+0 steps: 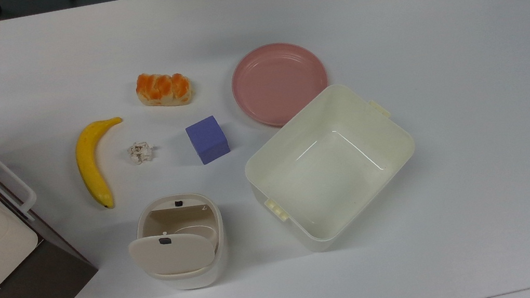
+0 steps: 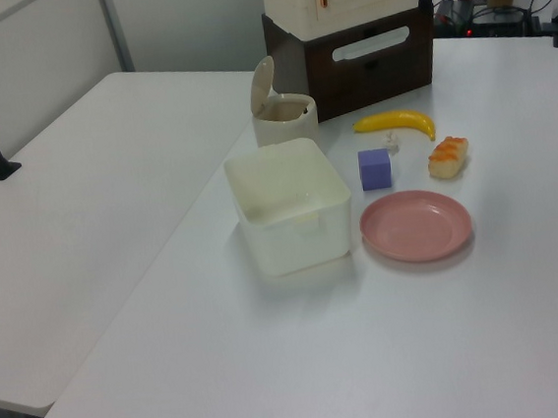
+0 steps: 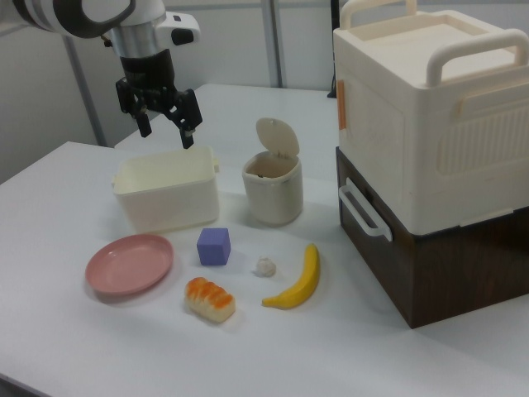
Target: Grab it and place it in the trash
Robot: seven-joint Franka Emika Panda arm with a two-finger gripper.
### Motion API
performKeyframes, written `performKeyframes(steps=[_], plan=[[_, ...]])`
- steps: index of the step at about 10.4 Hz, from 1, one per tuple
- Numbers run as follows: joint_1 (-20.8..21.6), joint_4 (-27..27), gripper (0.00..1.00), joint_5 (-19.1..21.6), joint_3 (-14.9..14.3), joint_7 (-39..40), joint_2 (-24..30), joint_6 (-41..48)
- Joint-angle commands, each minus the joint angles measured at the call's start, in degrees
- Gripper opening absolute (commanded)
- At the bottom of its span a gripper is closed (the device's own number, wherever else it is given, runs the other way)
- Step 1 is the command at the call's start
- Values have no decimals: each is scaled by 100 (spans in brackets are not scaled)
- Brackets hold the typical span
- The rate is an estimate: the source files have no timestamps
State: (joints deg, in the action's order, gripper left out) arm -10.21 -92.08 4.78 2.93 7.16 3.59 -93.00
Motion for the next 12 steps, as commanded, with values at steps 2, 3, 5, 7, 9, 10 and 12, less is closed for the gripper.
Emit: performKeyframes(steps=[2,3,5,7,9,10,12], plan=[[27,-99,100,93,-38,-110,71,-78],[27,-99,100,93,-38,-101,71,-78],[27,-108,100,67,-38,-101,80,-34],[10,-99,100,58,-47,-66,89,-8],[10,-108,100,58,-47,-74,80,-8],[10,-99,100,49,-47,-66,80,-8],[10,-117,100,31,-47,-57,80,-8]])
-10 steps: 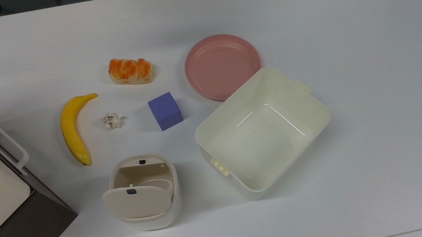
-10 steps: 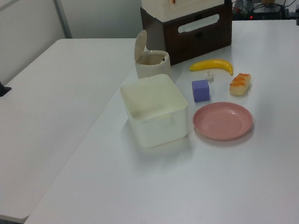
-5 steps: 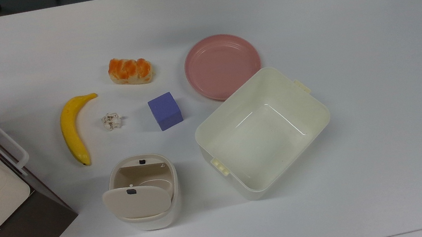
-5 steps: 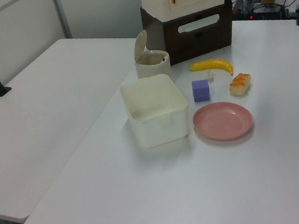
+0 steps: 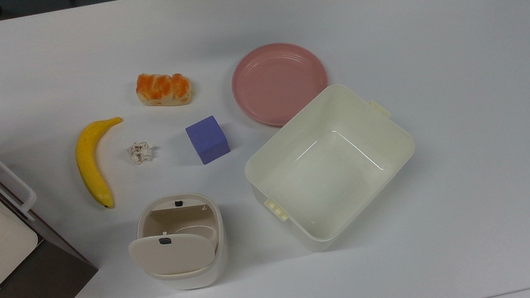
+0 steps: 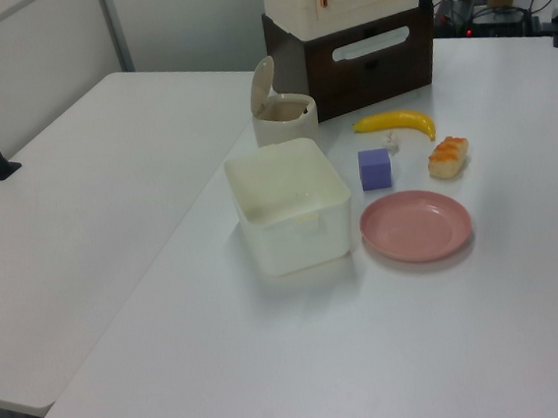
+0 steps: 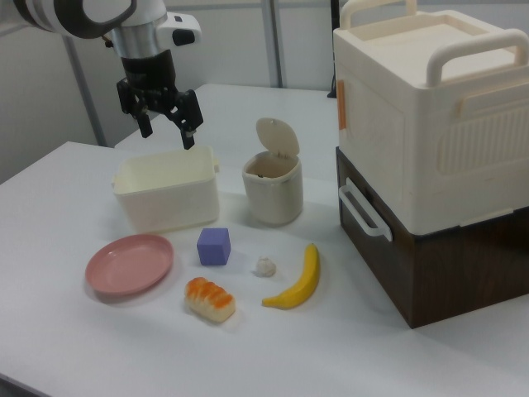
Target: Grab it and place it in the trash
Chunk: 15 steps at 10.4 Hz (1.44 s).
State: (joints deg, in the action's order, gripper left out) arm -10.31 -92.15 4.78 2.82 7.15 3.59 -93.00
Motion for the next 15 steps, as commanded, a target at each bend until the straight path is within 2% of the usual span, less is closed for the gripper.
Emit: performKeyframes(steps=[1,15], plan=[[29,-110,100,-3,-36,-56,72,-25],[73,-119,100,-100,-36,-74,63,-69]])
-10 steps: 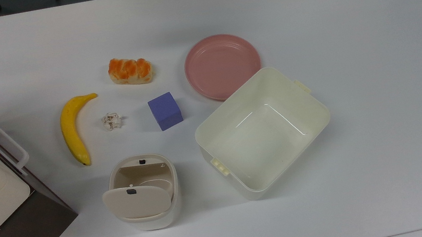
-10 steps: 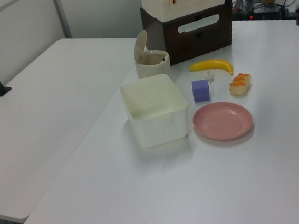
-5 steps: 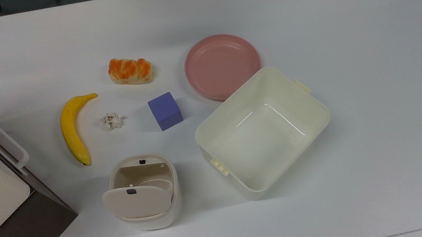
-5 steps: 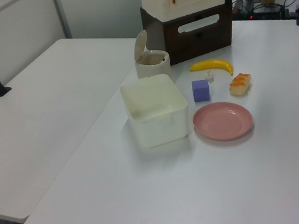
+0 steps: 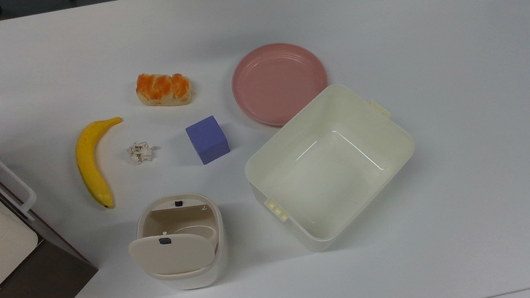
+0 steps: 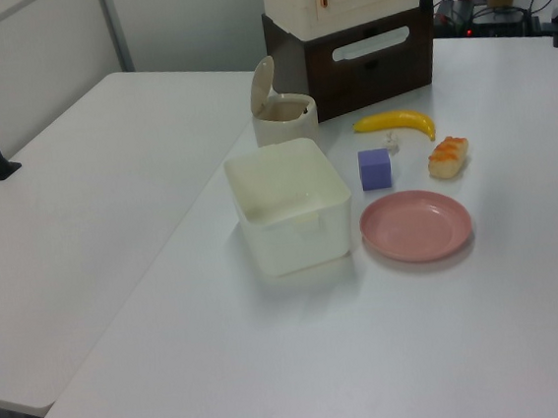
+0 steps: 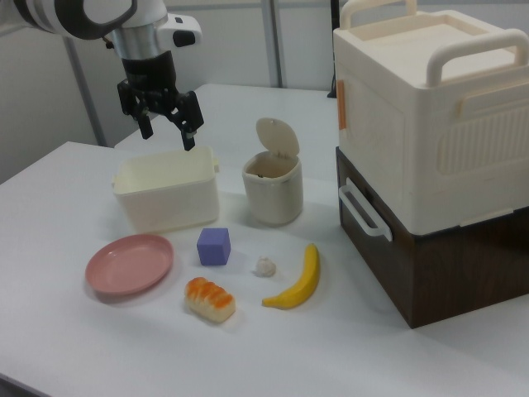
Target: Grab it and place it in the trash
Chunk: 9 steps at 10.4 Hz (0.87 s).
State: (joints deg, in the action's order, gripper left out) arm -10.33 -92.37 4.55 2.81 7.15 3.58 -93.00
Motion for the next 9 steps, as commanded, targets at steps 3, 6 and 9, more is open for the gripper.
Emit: performKeyframes(steps=[3,6,9], plan=[[66,-106,100,-86,-35,-48,72,-34],[66,-115,100,-86,-35,-48,64,-16],[57,-106,100,-113,-35,-39,73,1]])
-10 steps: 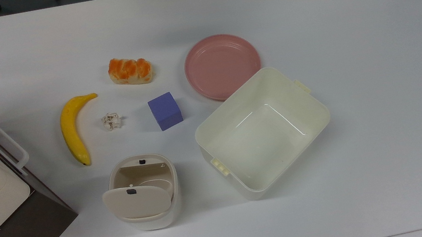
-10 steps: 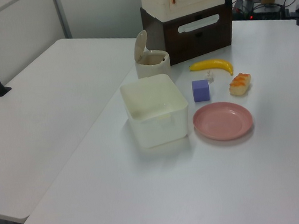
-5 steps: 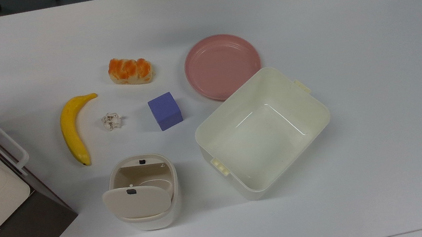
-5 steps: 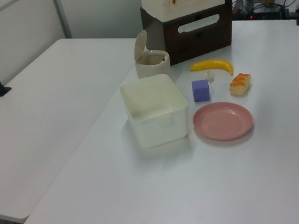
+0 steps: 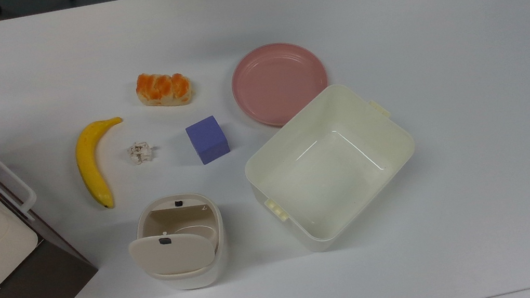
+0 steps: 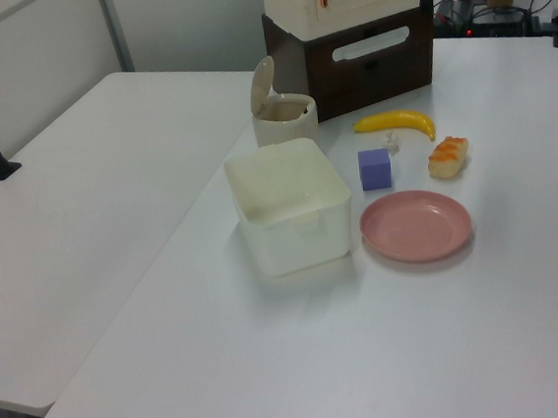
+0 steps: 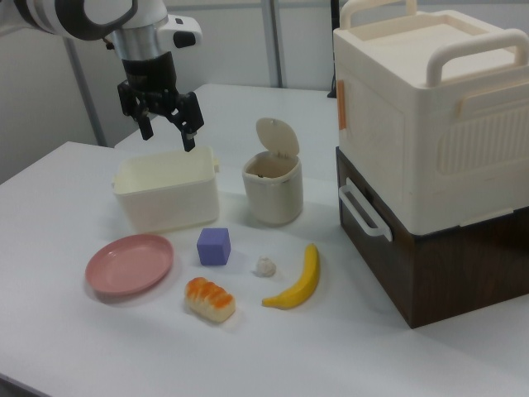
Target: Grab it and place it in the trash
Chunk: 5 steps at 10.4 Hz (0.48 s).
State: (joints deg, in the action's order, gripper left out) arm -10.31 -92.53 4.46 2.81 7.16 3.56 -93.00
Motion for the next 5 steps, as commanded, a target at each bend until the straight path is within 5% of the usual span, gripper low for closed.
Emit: performKeyframes(steps=[1,5], plan=[[56,-90,100,-103,-35,-39,66,2],[91,-334,100,-366,-18,-30,-48,-94]])
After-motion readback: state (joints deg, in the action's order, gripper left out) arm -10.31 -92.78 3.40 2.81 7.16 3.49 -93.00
